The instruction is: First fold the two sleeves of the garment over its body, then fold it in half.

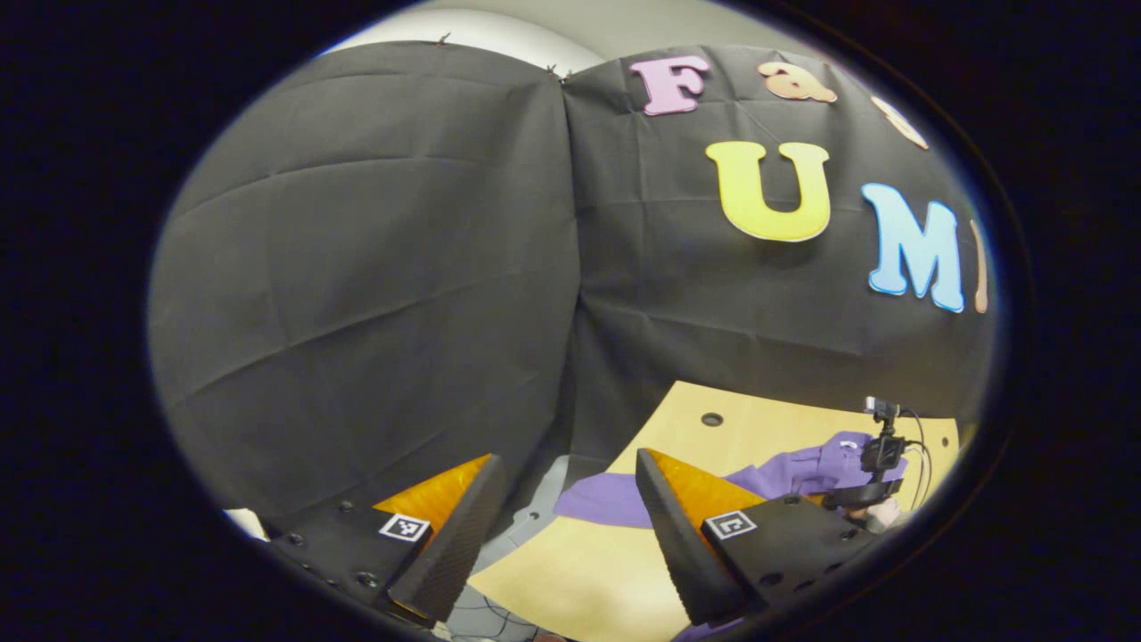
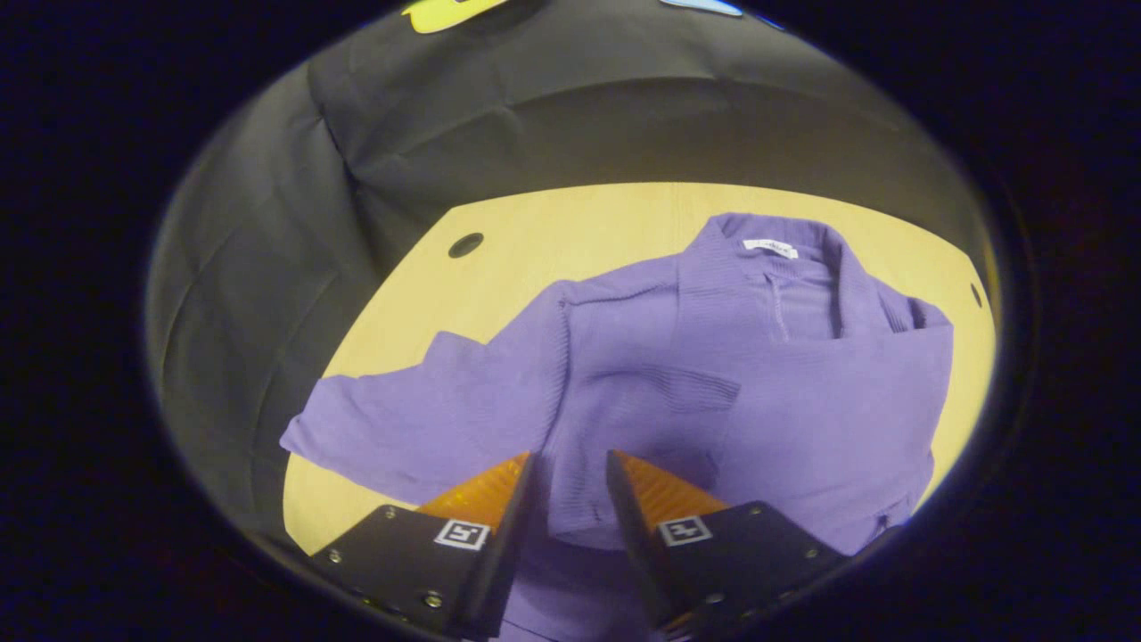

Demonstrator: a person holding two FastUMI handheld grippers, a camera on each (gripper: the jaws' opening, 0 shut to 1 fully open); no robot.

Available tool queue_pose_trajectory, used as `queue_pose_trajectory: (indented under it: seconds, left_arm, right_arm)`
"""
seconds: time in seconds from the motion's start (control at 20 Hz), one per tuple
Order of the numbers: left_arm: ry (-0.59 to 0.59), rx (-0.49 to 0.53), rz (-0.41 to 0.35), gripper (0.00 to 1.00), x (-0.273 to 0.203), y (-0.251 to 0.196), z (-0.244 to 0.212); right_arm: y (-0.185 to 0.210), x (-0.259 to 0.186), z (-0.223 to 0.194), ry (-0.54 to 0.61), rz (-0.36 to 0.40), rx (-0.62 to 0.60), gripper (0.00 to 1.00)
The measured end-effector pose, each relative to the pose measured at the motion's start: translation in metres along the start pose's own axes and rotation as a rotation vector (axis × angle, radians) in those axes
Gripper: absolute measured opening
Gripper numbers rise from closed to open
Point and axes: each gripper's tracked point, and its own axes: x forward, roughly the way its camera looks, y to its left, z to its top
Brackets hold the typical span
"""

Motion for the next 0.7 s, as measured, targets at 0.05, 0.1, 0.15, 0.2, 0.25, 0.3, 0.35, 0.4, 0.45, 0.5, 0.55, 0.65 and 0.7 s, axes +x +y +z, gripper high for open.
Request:
queue_pose_trajectory:
  seconds: [0.05, 0.1, 0.15, 0.2, 0.25, 0.3, 0.35, 0.4, 0.45, 0.5, 0.55, 0.65, 0.7]
  left_arm:
    - [-0.001, 0.005, -0.018, 0.96, 0.01, -0.007, -0.002]
    - [-0.003, 0.01, -0.036, 0.94, 0.02, -0.013, -0.004]
    - [0.0, 0.016, -0.056, 0.94, 0.03, -0.019, -0.009]
    - [0.004, 0.022, -0.075, 0.96, 0.042, -0.024, -0.014]
    - [0.009, 0.029, -0.096, 0.94, 0.054, -0.031, -0.02]
    - [0.017, 0.038, -0.115, 0.94, 0.067, -0.037, -0.028]
    - [0.028, 0.051, -0.131, 0.94, 0.08, -0.041, -0.036]
    - [0.041, 0.064, -0.148, 0.94, 0.094, -0.047, -0.047]
    - [0.055, 0.076, -0.162, 0.94, 0.107, -0.05, -0.057]
    - [0.075, 0.087, -0.177, 0.94, 0.12, -0.055, -0.068]
    - [0.093, 0.099, -0.187, 0.96, 0.134, -0.057, -0.079]
    - [0.147, 0.119, -0.196, 0.94, 0.16, -0.061, -0.105]
    - [0.181, 0.127, -0.199, 0.94, 0.171, -0.062, -0.12]
  right_arm:
    - [0.001, -0.007, 0.006, -0.021, 0.007, -0.001, 0.6]
    - [0.002, -0.016, 0.013, -0.042, 0.009, 0.002, 0.65]
    - [0.001, -0.024, 0.02, -0.067, 0.008, 0.005, 0.72]
    - [0.0, -0.035, 0.029, -0.093, 0.008, 0.009, 0.74]
    - [-0.001, -0.046, 0.036, -0.118, 0.01, 0.015, 0.74]
    - [-0.002, -0.057, 0.043, -0.142, 0.011, 0.021, 0.74]
    - [-0.004, -0.069, 0.05, -0.165, 0.011, 0.027, 0.74]
    - [-0.006, -0.082, 0.056, -0.188, 0.009, 0.031, 0.73]
    - [-0.009, -0.093, 0.062, -0.211, 0.006, 0.037, 0.73]
    - [-0.012, -0.106, 0.068, -0.234, 0.003, 0.043, 0.73]
    - [-0.017, -0.119, 0.073, -0.257, -0.003, 0.05, 0.73]
    - [-0.028, -0.145, 0.081, -0.297, -0.017, 0.067, 0.74]
    - [-0.035, -0.159, 0.084, -0.314, -0.028, 0.076, 0.73]
